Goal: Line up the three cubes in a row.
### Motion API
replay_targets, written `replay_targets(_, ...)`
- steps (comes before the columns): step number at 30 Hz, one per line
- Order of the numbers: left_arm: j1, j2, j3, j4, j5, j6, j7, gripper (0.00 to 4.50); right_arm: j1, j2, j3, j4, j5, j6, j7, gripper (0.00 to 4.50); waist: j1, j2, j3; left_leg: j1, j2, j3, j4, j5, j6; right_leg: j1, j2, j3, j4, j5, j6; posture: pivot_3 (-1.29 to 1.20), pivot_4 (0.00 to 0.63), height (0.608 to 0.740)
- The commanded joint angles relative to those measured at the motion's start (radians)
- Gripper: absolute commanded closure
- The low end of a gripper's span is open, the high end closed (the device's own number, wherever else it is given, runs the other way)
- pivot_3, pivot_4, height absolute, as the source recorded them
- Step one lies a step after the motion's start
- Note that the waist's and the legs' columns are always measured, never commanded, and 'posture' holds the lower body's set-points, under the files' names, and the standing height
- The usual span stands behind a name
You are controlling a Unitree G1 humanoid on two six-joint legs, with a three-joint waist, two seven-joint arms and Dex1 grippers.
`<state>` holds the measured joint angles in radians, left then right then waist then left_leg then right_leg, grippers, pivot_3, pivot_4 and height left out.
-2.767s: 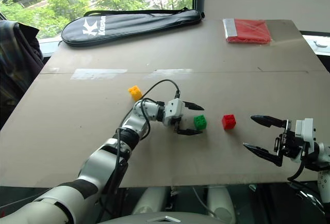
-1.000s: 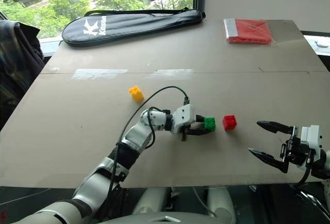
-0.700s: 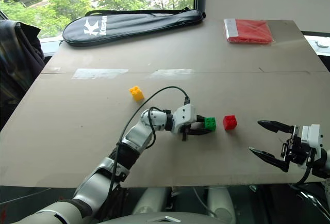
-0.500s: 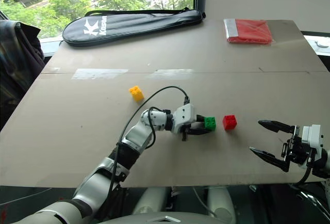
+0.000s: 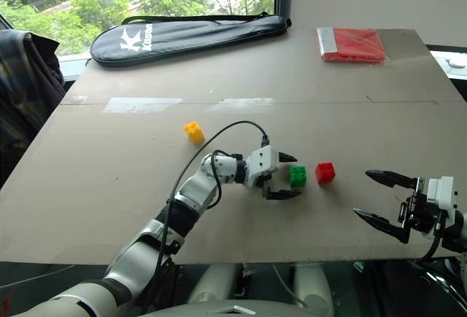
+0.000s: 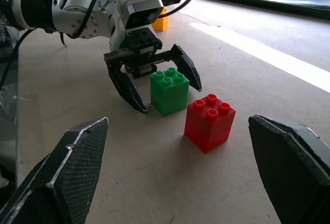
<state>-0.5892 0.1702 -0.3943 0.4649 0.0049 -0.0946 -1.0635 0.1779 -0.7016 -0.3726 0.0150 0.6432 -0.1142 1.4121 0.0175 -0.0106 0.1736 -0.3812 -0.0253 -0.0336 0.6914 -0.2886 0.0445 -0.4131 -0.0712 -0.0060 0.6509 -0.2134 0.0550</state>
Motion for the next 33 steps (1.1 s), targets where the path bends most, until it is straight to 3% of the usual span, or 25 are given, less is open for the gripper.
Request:
replay_targets(1,0.018,0.02,-0.012,0.017,0.036,0.006,0.028,0.08,-0.004,-0.007,-0.024,-0.019,0.008,-0.012,0.002,0.0,0.0,0.0,0.0,0.0,0.0,0.0,0.0,0.0,0.0,0.0,0.0,0.0,0.0,0.0,0.0,0.0,0.15,0.694)
replay_targets(6,0.074,0.051,0.028,-0.112,-0.021,0.052,0.024,0.08,-0.009,-0.004,-0.02,-0.026,0.01,-0.01,-0.001,0.0,-0.007,0.0,0.0,0.0,0.0,0.0,0.0,0.0,0.0,0.0,0.0,0.0,0.0,0.0,0.0,0.0,0.15,0.694)
replay_targets(14,0.353,0.236,0.161,-0.647,-0.213,0.248,0.023,0.08,-0.048,0.013,-0.025,-0.033,0.065,0.026,-0.006,0.0,-0.013,0.002,0.001,-0.001,0.005,-0.001,-0.004,0.0,-0.001,-0.004,-0.002,0.003,0.0,0.0,-0.001,0.0,0.15,0.694)
replay_targets(17,0.509,0.275,0.275,-0.816,-0.277,0.257,0.09,0.08,-0.046,0.014,-0.022,-0.049,0.082,0.043,0.003,0.0,-0.004,0.003,0.001,-0.002,0.004,-0.001,-0.003,0.0,-0.001,-0.003,-0.002,0.003,-0.003,-0.001,-0.004,0.0,0.15,0.694)
replay_targets(21,0.674,0.206,0.435,-0.86,-0.235,0.233,0.335,0.08,-0.035,0.023,-0.008,-0.077,0.1,0.074,0.0,0.0,-0.001,0.004,0.001,-0.003,0.004,-0.001,-0.004,0.0,0.0,-0.002,-0.004,0.003,-0.007,-0.002,-0.005,0.0,0.15,0.694)
replay_targets(24,0.717,0.148,0.484,-0.856,-0.128,0.217,0.524,0.08,-0.048,0.025,-0.008,-0.087,0.104,0.094,-0.01,0.0,0.004,0.003,0.001,-0.003,0.003,-0.001,-0.004,0.0,0.0,-0.002,-0.004,0.002,-0.008,-0.002,-0.005,0.0,0.15,0.694)
replay_targets(33,0.571,-0.04,0.433,-0.813,0.065,0.413,0.9,0.08,-0.079,0.026,-0.009,-0.052,0.091,0.092,0.015,0.0,0.021,0.002,0.002,-0.003,0.002,-0.001,-0.003,0.0,0.0,-0.001,0.0,-0.002,-0.008,0.001,0.001,0.0,0.15,0.694)
